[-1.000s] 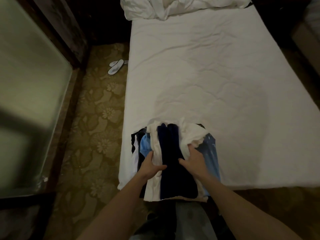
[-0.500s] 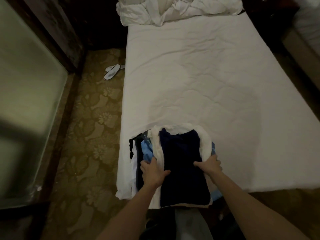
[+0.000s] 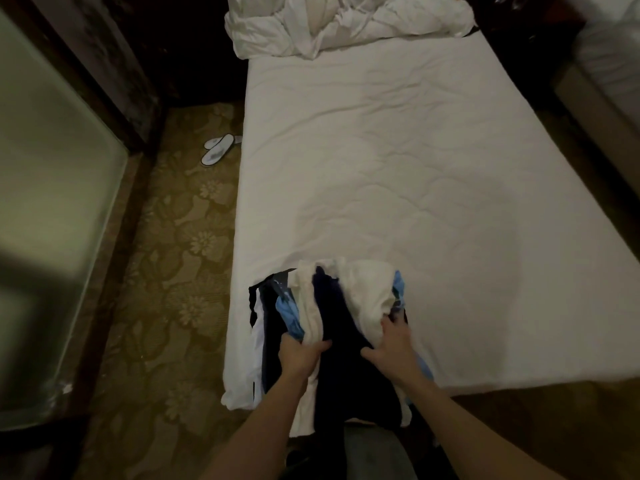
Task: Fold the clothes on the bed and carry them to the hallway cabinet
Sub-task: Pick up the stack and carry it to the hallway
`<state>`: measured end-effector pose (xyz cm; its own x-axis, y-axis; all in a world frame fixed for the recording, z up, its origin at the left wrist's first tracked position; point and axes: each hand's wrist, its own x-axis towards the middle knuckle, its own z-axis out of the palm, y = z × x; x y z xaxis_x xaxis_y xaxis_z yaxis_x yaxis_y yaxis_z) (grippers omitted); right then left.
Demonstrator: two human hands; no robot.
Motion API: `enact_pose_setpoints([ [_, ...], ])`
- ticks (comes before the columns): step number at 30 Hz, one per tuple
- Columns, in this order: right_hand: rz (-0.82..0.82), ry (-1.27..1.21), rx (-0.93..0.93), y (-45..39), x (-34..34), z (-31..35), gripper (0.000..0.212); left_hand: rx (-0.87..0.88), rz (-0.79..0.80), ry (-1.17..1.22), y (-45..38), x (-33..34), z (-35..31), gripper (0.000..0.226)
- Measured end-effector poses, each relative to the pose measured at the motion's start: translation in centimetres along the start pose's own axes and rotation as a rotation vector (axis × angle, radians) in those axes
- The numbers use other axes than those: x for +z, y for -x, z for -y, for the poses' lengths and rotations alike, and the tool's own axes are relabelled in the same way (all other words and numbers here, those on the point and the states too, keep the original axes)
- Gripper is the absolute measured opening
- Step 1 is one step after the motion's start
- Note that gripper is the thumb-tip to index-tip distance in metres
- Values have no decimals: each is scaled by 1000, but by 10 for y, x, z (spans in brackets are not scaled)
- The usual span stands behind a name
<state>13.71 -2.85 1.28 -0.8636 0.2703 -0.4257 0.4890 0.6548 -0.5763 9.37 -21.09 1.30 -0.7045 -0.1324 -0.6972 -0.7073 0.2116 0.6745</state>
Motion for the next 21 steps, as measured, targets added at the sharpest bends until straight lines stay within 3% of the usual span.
enact_pose_setpoints([
  [5, 103, -22, -132, 2, 13, 4, 77, 4, -92, -443, 4, 2, -8, 54],
  [7, 59, -127, -115, 1, 12, 2, 79, 50, -69, -412, 5, 0, -6, 53],
  [11, -88, -515, 197, -14, 8, -17, 114, 250, 82, -174, 14, 1, 0, 57],
  [13, -27, -541, 364, -25, 2, -27, 103, 314, 125, -162, 20, 1, 0, 58],
  [16, 110, -532, 430, -33, -8, -30, 71, 373, 140, -230, 18, -1, 4, 49],
  [18, 97, -463, 412, -31, -12, -25, 75, 381, 116, -260, 14, -2, 6, 47],
  [21, -1, -112, 355, -18, -6, -17, 83, 376, 51, -339, 10, -2, 8, 50],
])
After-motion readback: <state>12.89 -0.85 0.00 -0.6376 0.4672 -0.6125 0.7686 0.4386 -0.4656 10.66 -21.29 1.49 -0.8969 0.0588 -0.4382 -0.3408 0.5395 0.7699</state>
